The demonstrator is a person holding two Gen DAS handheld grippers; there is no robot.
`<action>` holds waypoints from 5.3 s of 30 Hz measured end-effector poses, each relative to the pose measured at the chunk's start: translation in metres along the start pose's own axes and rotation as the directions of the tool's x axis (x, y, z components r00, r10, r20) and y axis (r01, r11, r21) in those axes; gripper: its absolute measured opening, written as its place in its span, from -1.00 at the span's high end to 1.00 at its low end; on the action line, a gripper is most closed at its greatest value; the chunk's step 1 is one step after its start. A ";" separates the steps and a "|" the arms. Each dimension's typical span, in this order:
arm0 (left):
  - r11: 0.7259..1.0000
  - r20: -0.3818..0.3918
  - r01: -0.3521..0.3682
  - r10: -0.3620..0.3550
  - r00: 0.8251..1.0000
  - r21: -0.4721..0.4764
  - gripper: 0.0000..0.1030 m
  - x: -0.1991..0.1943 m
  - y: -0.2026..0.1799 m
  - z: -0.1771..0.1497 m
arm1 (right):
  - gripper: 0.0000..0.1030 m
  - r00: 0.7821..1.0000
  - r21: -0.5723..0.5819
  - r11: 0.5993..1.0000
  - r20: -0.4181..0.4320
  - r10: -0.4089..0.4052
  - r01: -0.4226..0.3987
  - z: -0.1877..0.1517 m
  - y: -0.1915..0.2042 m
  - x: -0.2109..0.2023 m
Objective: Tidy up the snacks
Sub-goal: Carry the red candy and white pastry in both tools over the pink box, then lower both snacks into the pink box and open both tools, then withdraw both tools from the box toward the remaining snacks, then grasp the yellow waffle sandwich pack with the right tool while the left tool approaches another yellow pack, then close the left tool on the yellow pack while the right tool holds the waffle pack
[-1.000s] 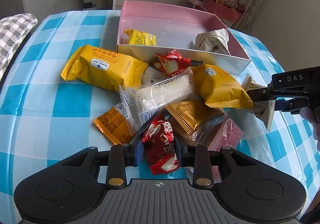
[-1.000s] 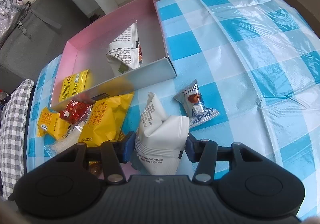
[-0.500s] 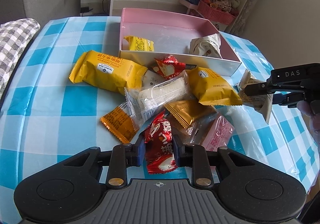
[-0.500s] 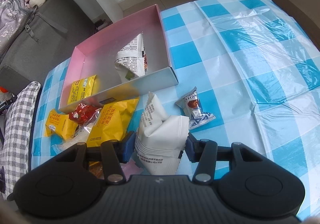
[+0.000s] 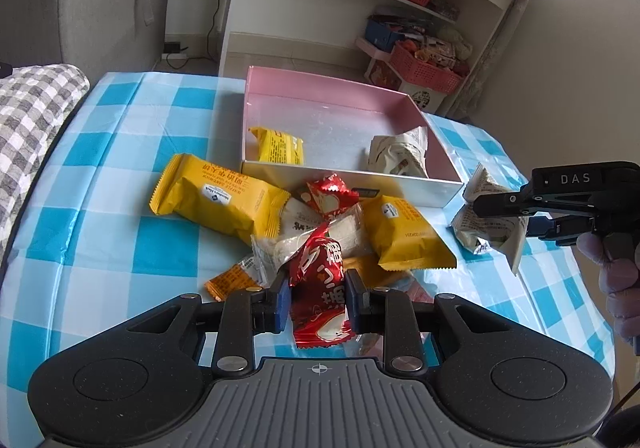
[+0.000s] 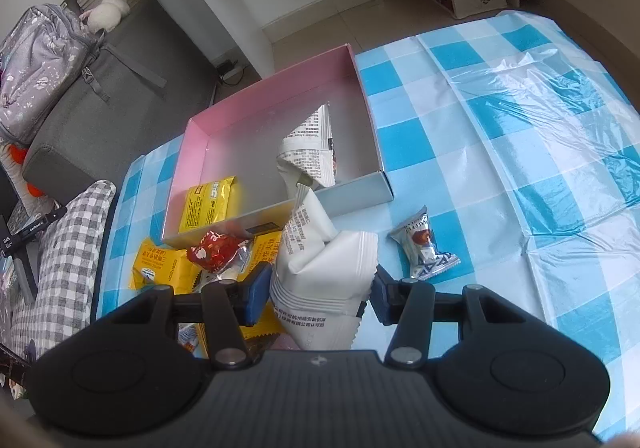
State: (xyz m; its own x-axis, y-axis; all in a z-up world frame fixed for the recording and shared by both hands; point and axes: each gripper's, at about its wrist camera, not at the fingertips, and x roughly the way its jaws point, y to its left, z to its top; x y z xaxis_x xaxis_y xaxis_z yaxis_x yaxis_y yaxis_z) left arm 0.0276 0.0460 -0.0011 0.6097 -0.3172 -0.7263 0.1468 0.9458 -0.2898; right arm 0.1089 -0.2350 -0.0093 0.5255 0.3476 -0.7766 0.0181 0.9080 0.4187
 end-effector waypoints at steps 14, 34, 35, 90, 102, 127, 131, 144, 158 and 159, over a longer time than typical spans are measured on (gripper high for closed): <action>0.999 0.057 0.033 -0.031 0.998 -0.037 0.52 0.013 -0.002 0.056 | 0.08 0.998 -0.065 0.998 0.057 -0.013 0.017 0.042 0.032 0.019; 0.988 0.072 0.057 -0.047 0.996 -0.142 0.51 0.154 0.011 0.121 | 0.08 0.986 -0.119 0.992 0.152 0.060 -0.042 0.103 0.013 0.088; 0.989 0.069 0.042 -0.033 0.997 -0.142 0.51 0.159 0.010 0.122 | 0.08 0.986 -0.117 0.992 0.153 0.059 -0.042 0.103 0.013 0.090; 0.975 0.078 -0.218 0.214 0.974 0.039 -0.90 0.011 0.034 0.026 | -0.99 0.992 -0.367 0.927 0.126 -0.027 0.072 -0.009 0.060 0.013; 0.969 0.034 -0.195 0.193 0.981 0.152 -0.90 0.014 0.046 -0.001 | -0.98 0.995 -0.378 0.921 0.056 -0.083 0.098 -0.029 0.054 0.038; 0.983 -0.011 -0.153 0.155 0.988 0.101 -0.90 0.029 0.056 0.013 | 0.21 0.980 -0.315 0.933 -0.035 -0.197 0.176 -0.022 0.064 0.065; 0.984 0.008 -0.153 0.153 0.988 0.094 -0.90 0.030 0.065 0.020 | 0.24 0.985 -0.290 0.944 -0.022 -0.170 0.156 -0.016 0.062 0.057; 0.971 0.058 -0.184 0.195 0.979 -0.150 -0.88 0.053 0.093 0.054 | 0.26 0.993 -0.256 0.961 -0.031 -0.117 0.105 -0.005 0.057 0.052; 0.864 0.017 -0.243 0.279 0.960 -0.442 -0.23 0.081 0.094 0.061 | 0.29 0.995 -0.246 0.966 -0.033 -0.094 0.083 0.004 0.051 0.052; 0.854 0.013 -0.244 0.281 0.960 -0.460 -0.15 0.080 0.095 0.059 | 0.29 0.995 -0.248 0.965 -0.033 -0.094 0.083 0.004 0.051 0.052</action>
State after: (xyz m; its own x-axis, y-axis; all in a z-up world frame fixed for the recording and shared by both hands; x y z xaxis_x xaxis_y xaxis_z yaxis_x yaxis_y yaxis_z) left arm 0.1364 0.1145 -0.0496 0.6362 -0.0383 -0.7706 -0.3812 0.8528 -0.3570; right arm 0.1400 -0.1713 -0.0263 0.4929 0.2679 -0.8278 -0.1495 0.9633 0.2228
